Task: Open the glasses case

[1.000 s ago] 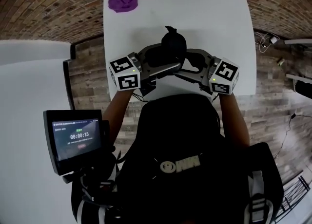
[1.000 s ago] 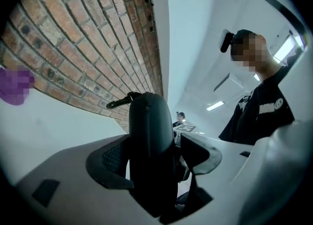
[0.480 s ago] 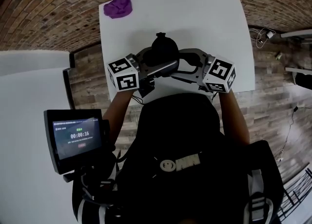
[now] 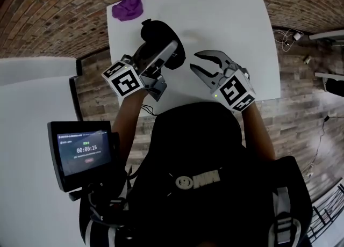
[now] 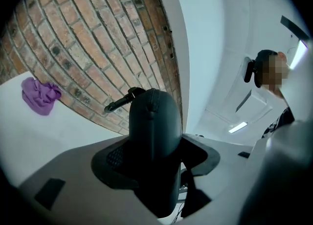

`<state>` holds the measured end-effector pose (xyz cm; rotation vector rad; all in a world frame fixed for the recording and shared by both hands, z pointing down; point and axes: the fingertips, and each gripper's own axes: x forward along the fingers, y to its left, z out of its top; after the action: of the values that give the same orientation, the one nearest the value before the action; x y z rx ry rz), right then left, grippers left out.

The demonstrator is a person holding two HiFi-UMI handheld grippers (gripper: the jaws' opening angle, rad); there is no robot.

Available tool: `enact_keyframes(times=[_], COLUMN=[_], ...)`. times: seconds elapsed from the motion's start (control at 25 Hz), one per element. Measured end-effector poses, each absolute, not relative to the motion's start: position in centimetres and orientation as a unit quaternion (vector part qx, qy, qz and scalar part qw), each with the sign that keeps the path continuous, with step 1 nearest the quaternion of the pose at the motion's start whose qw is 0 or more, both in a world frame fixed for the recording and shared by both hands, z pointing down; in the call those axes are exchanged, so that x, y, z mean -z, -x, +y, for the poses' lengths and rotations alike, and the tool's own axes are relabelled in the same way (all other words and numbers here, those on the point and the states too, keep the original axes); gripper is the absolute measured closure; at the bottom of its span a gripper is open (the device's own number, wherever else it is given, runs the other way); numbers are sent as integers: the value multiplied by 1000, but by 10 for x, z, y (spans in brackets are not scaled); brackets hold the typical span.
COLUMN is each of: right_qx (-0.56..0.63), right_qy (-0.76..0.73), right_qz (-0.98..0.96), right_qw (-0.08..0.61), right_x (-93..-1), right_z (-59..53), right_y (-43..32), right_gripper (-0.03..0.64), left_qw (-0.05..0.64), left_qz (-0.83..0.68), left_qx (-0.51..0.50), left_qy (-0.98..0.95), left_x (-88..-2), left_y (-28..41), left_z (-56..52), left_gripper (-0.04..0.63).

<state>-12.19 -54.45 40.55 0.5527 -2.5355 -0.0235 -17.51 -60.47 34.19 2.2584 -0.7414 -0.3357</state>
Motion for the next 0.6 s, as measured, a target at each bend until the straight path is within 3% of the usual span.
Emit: enact_keyframes(times=[0.48,0.6], right_qx=[64,77], right_qy=[-254,-270], right_qz=[-916,-908], right_qw=[303,312], right_x=[-415,-416], right_z=[-554,-556], right_y=[132,130], right_gripper=[501,604], left_qw=[357,351], left_qz=[-286,-283], left_qx=[139,124], left_qy=[-878,-884], left_x=[-327,-328], left_y=[163,158], left_z=[-607,-605], left_gripper=[305,305])
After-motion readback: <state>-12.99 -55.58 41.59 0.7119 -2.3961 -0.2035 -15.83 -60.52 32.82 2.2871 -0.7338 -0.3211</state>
